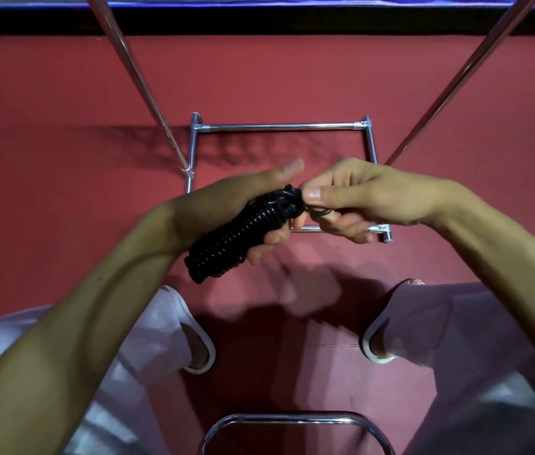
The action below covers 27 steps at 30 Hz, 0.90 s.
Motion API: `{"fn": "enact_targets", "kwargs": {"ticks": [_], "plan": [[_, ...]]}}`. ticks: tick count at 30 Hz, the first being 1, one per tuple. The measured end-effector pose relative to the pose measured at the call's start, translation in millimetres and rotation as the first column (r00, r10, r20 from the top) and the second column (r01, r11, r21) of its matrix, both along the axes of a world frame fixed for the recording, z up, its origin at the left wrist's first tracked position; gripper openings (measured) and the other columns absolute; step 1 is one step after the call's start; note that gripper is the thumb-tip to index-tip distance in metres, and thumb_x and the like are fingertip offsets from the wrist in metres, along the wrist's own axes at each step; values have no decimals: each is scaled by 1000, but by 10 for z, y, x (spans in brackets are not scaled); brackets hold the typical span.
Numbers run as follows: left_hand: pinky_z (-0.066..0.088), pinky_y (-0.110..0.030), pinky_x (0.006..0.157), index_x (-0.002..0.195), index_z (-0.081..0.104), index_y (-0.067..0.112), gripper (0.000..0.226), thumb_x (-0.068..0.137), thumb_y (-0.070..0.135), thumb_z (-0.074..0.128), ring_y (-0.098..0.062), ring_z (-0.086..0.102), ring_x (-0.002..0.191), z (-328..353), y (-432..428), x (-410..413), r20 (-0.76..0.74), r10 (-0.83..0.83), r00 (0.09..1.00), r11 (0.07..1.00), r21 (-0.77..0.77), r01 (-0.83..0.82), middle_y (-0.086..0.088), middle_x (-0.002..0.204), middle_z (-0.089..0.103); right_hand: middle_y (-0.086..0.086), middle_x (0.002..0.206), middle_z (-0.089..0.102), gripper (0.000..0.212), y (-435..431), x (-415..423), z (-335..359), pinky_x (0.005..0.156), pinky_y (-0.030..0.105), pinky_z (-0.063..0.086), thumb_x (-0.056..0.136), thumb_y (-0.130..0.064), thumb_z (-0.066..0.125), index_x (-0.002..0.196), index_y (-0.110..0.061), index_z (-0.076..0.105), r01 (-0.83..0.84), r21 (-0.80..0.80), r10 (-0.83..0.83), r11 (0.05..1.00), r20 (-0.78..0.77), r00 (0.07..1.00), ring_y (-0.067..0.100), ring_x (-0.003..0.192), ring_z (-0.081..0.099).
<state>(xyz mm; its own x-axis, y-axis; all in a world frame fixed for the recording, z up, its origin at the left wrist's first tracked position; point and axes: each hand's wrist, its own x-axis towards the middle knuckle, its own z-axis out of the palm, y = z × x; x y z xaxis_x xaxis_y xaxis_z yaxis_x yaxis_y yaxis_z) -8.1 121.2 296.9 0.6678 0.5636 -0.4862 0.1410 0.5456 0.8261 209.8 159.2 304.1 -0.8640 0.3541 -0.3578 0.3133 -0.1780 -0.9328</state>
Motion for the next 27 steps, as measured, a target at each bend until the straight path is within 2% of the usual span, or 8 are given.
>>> {"fn": "enact_targets", "kwargs": {"ticks": [4,9,12,14,16,20,22,27], "plan": [[48,-26,51,81,68,7,55,98,52,42,-26,58,47,60,6,9,-63,4,998,985,172,7,-13,62,60,-2,53,25,38,61,51,-23,41,22,29,100,-32,46,66,-20,58,-13,-173,8,985,-29,1000,13,46,19],[48,-26,56,81,65,2,45,95,43,56,-25,60,54,73,5,2,-114,-27,993,972,230,52,-12,63,59,2,55,23,46,155,112,-35,41,22,33,98,-32,53,78,9,48,-66,-56,71,996,94,993,13,44,22],[42,-26,48,69,62,0,39,89,33,61,-18,51,45,85,-26,34,-180,80,980,927,376,-6,-10,54,54,1,53,23,43,169,110,-25,40,21,31,99,-30,51,71,3,47,-63,-60,70,996,120,990,14,44,20],[40,-32,48,63,58,3,37,86,31,63,-22,45,44,48,-61,47,-274,203,940,790,613,9,-10,51,50,-1,51,24,40,163,99,-53,39,18,26,99,-32,51,63,-14,45,-35,-120,51,992,131,990,11,43,18],[39,-36,52,63,56,8,40,79,44,62,-26,44,53,-9,-123,51,-387,349,853,577,806,129,-5,52,45,-3,49,25,41,161,121,-117,38,18,22,100,-31,50,62,-17,44,-33,-175,57,984,135,989,10,41,18],[43,-37,54,70,59,14,37,76,51,59,-29,49,58,-91,-235,13,-458,506,731,270,889,370,-1,58,52,-4,48,25,42,166,160,-226,40,22,18,101,-29,49,62,-16,43,-60,-222,95,973,147,985,10,40,17],[44,-38,52,72,60,17,30,78,47,61,-29,52,59,-168,-254,-14,-451,503,737,198,890,410,2,62,54,-4,48,24,42,165,170,-271,40,21,20,101,-30,51,62,-16,43,-70,-221,108,973,164,980,10,40,17],[40,-34,50,74,62,19,30,82,48,60,-25,52,58,-307,-258,-107,-440,530,725,176,893,414,3,65,55,2,51,27,41,208,172,-314,37,20,30,101,-27,52,63,-13,45,-66,-146,90,987,165,982,12,39,21]]}}
